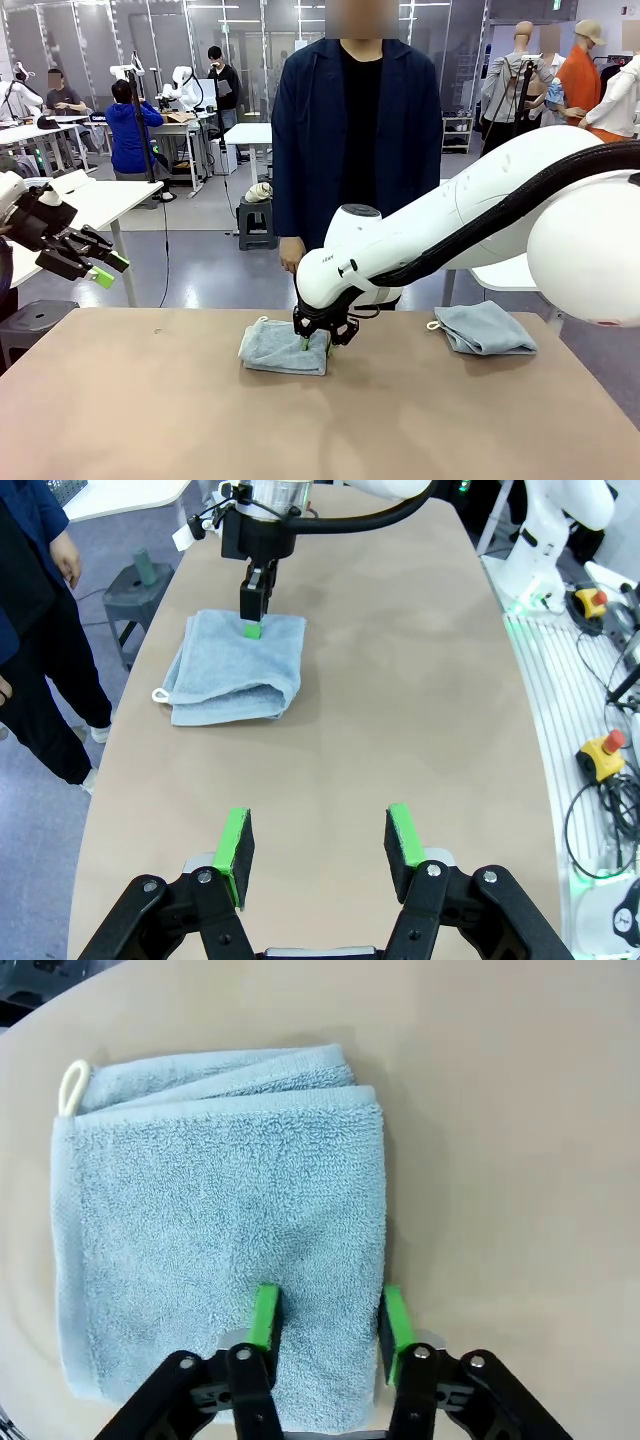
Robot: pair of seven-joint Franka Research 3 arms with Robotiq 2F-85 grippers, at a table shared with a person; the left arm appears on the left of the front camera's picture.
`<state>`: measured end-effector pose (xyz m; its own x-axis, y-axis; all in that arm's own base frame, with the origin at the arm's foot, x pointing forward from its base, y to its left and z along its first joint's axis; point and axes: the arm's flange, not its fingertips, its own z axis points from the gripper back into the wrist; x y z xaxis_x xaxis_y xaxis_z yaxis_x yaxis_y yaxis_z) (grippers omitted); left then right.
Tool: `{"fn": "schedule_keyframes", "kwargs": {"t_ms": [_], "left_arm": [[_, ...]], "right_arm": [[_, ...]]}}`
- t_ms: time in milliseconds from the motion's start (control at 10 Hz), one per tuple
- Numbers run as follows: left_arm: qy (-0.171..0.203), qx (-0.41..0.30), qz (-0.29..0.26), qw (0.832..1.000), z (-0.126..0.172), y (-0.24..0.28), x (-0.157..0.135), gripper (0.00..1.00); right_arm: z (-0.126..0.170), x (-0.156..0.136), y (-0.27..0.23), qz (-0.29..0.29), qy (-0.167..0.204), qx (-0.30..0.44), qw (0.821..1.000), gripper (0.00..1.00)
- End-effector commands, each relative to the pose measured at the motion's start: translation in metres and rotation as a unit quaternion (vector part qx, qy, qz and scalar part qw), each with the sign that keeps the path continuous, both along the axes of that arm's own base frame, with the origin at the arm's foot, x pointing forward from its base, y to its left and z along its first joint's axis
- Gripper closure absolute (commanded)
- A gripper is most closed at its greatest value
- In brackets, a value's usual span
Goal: Fold the towels and place them in the basket.
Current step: Stack the folded Towel with hook on the right side of the table.
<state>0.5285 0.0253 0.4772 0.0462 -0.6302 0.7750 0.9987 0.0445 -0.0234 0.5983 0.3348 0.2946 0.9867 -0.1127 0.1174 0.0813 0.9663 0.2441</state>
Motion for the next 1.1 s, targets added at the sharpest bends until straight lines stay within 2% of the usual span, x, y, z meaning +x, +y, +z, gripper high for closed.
{"fn": "schedule_keyframes", "kwargs": {"t_ms": [0,100,200,500,600,1000], "left_arm": [[0.002,0.007,0.004,1.0,0.0019,-0.0004,-0.0005,0.32],[0.002,0.007,0.004,1.0,0.0019,-0.0004,-0.0005,0.32],[0.002,0.007,0.004,1.0,0.0019,-0.0004,-0.0005,0.32],[0.002,0.007,0.004,1.0,0.0019,-0.0004,-0.0005,0.32],[0.002,0.007,0.004,1.0,0.0019,-0.0004,-0.0005,0.32],[0.002,0.007,0.004,1.0,0.0019,-0.0004,-0.0005,0.32]], "right_arm": [[-0.0008,0.0005,-0.0037,0.017,0.001,0.003,1.0,0.8],[0.0001,0.0006,-0.0035,0.019,0.002,0.002,1.0,0.83],[0.0007,0.0006,-0.0036,0.019,0.002,0.0,1.0,1.0],[0.0035,0.002,-0.0027,0.024,0.011,-0.019,0.999,1.0],[0.0058,0.0057,-0.0042,-0.002,0.003,-0.022,1.0,1.0],[0.0023,0.0006,0.0003,0.009,0.005,-0.005,1.0,1.0]]}}
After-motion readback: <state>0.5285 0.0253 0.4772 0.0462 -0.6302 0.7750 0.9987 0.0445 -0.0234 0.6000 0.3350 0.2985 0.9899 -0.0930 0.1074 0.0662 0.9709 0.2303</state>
